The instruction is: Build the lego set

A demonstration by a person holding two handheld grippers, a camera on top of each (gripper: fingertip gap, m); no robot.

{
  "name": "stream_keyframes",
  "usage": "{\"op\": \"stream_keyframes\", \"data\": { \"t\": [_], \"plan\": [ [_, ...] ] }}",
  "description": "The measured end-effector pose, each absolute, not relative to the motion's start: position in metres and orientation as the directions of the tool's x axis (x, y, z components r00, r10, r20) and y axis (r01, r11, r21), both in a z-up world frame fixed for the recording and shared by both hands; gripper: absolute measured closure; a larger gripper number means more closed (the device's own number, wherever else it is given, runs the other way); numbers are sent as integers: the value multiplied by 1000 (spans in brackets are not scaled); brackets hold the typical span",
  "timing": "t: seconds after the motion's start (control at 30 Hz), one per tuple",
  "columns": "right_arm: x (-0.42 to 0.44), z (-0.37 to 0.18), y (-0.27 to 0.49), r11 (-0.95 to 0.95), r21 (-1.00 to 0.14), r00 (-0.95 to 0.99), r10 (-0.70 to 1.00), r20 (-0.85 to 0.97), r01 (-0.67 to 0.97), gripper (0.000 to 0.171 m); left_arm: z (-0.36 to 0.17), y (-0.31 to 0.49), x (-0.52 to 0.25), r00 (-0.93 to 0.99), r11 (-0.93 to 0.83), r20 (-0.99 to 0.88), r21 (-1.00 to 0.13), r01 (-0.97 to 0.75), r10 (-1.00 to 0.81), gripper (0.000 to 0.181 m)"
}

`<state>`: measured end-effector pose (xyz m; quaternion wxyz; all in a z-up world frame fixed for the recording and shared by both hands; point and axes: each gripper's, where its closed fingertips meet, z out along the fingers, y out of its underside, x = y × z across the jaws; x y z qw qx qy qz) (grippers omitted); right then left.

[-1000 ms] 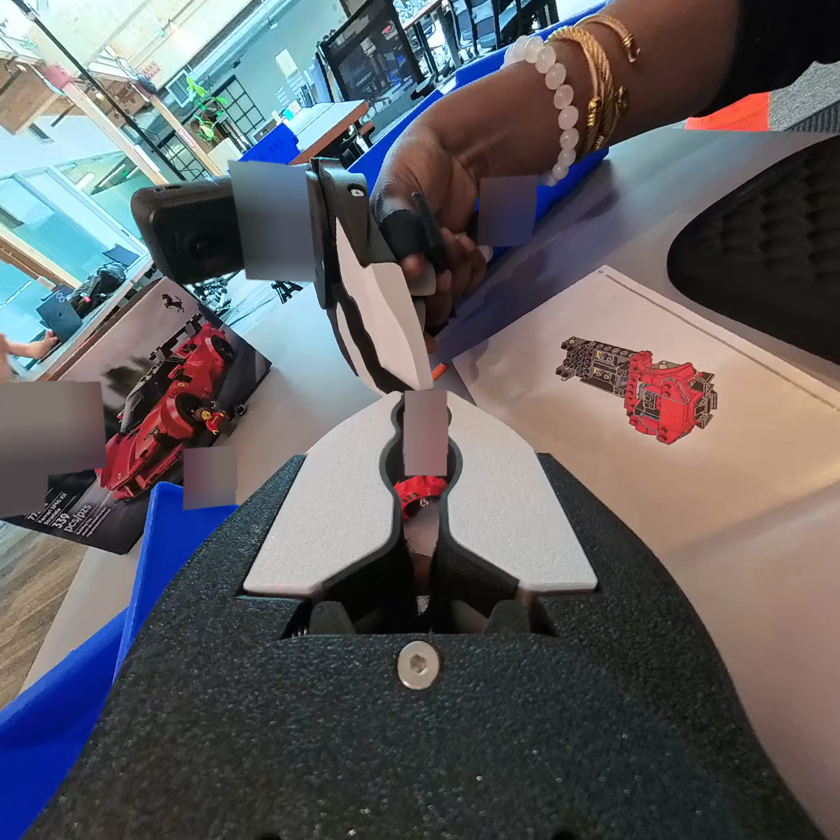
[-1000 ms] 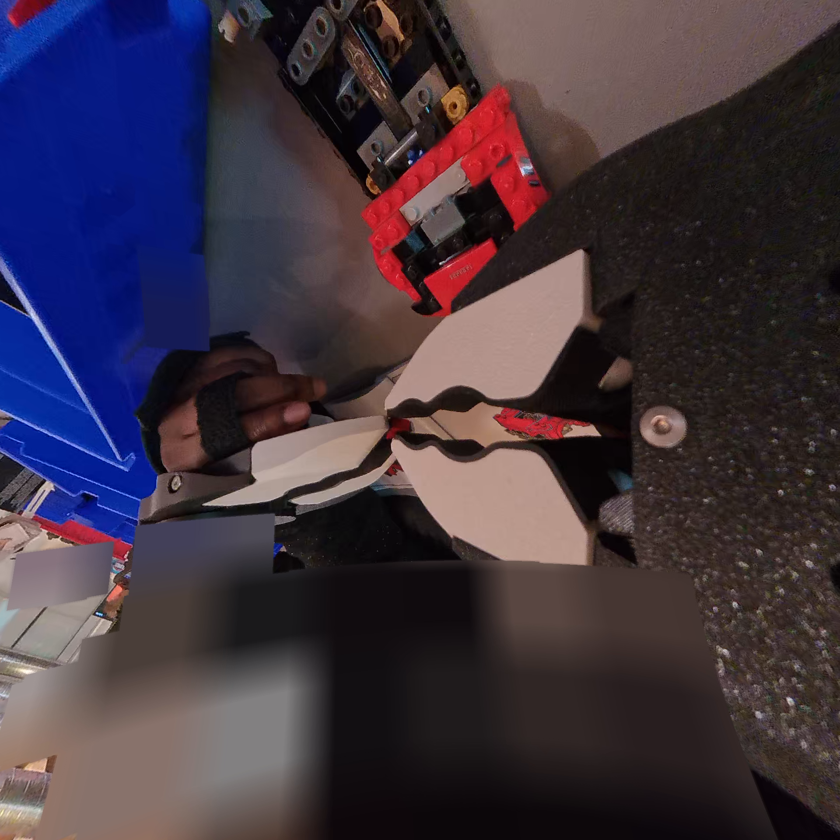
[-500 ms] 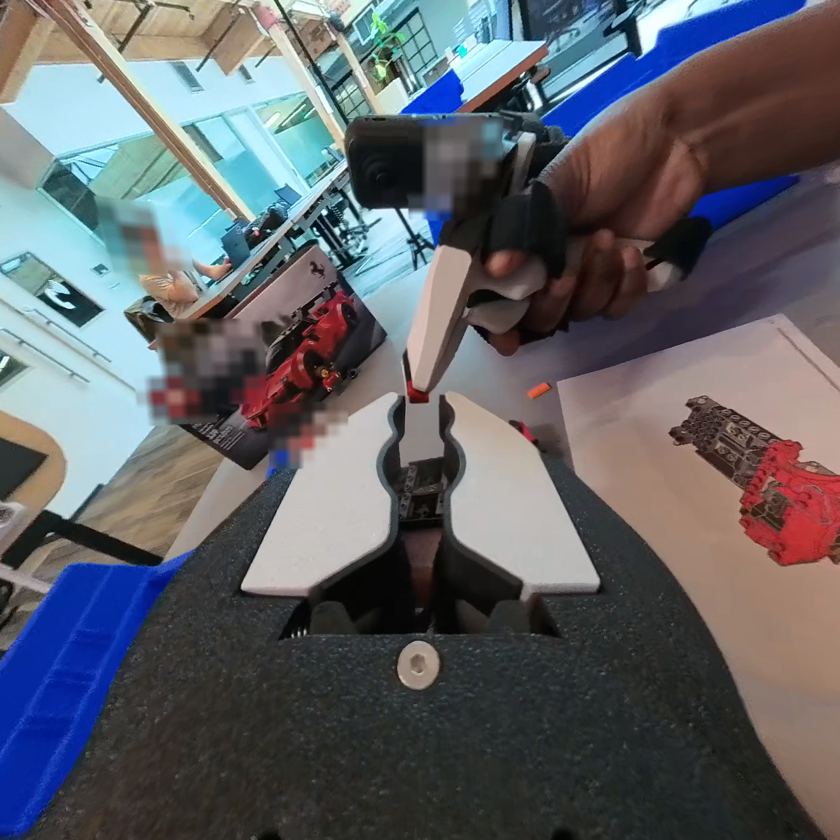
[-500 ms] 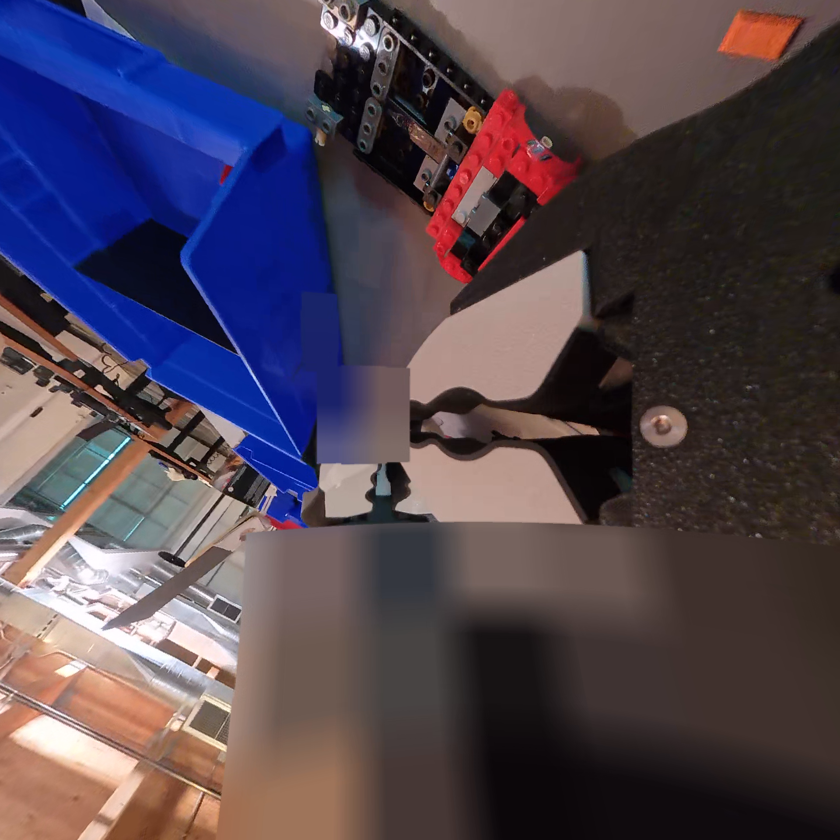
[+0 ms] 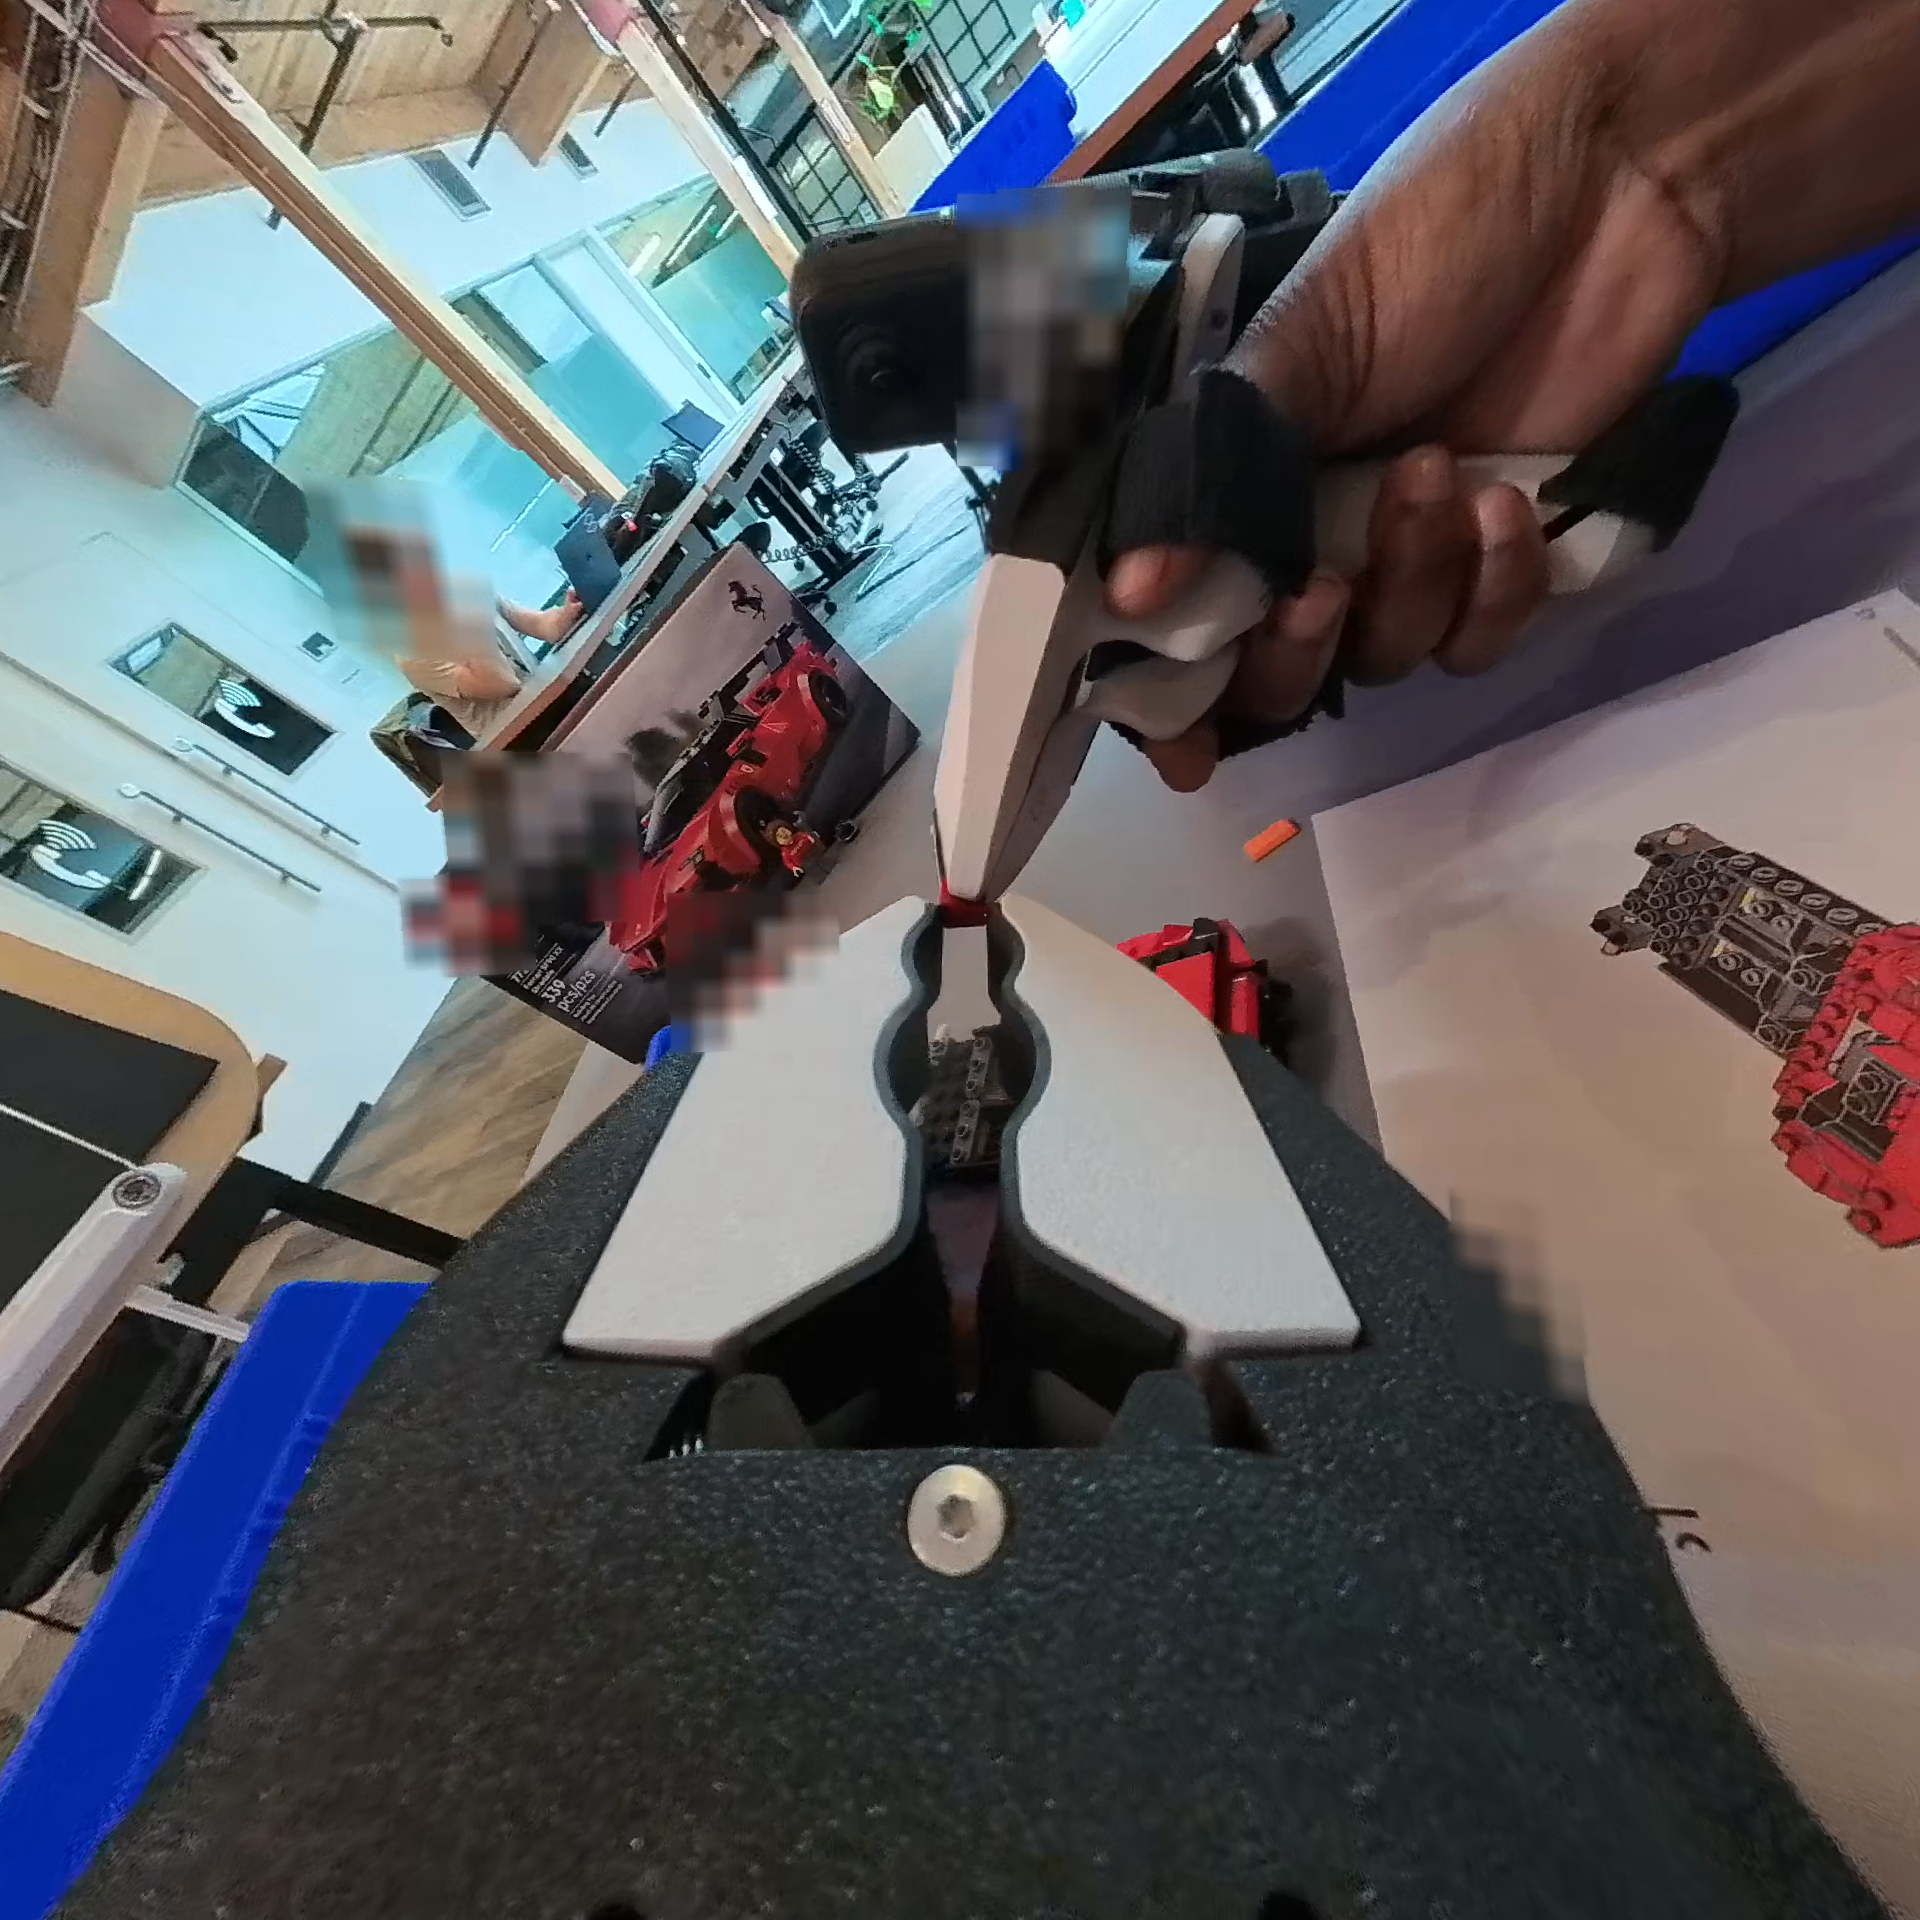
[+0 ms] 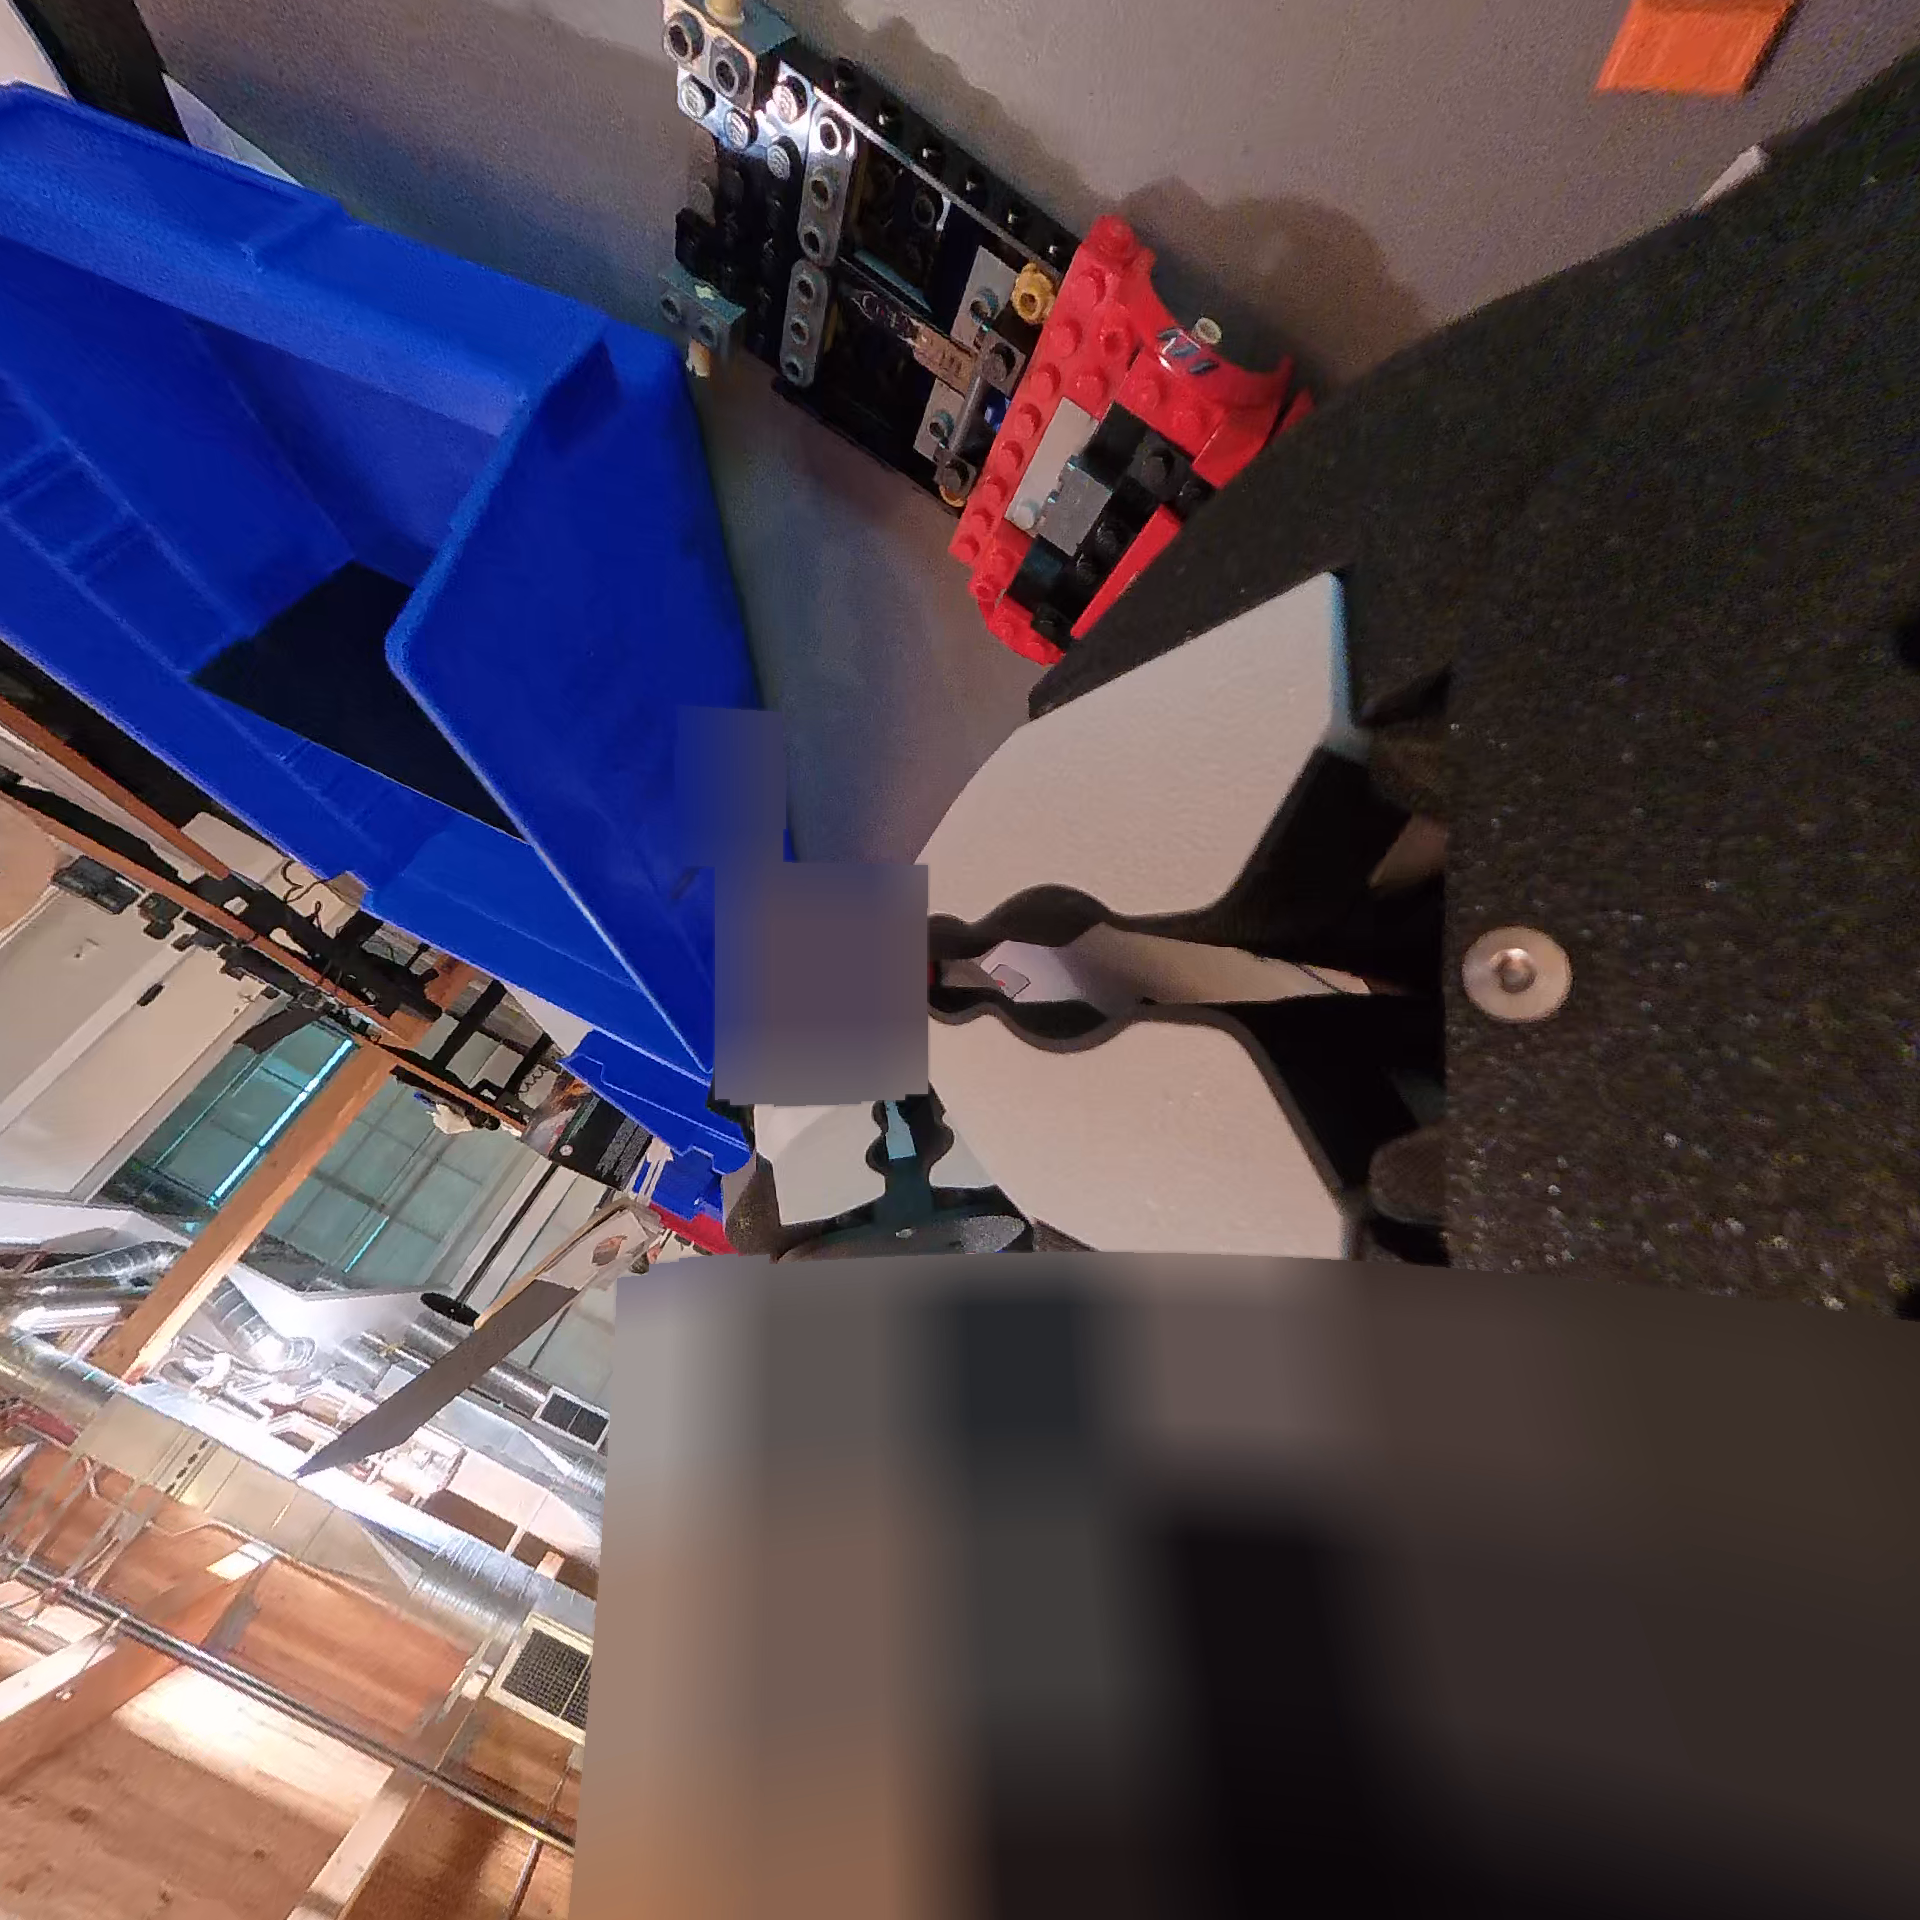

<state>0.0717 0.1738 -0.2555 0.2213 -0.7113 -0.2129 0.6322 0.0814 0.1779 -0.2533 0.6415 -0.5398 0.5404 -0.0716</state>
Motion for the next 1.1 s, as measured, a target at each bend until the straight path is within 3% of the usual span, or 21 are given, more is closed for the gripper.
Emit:
{"op": "stream_keyframes", "data": {
  "t": [0.1, 0.17, 0.37, 0.53, 0.77, 1.1],
  "plan": [
    [73, -257, 171, -789, -613, 107, 614, -782, 45, 164, -256, 175, 82, 396, 378, -561, -808, -451, -727, 174],
    [77, -254, 172, -740, -670, 114, 671, -732, 53, 154, -261, 171, 81, 365, 331, -491, -845, -420, -791, 174],
    [103, -281, 176, -418, -849, 237, 904, -356, 322, 134, -291, 171, 70, 300, 166, -310, -892, -421, -902, 175],
    [108, -317, 178, -153, -805, 203, 978, -41, 573, 122, -316, 170, 74, 251, 141, -294, -860, -491, -922, 174],
    [101, -329, 180, 105, -715, 53, 980, 194, 691, 122, -325, 172, 76, 218, 127, -273, -848, -515, -937, 174],
    [97, -349, 185, 154, -624, -14, 975, 223, 766, 127, -331, 173, 78, 202, 101, -244, -837, -538, -949, 174]
  ]
}}
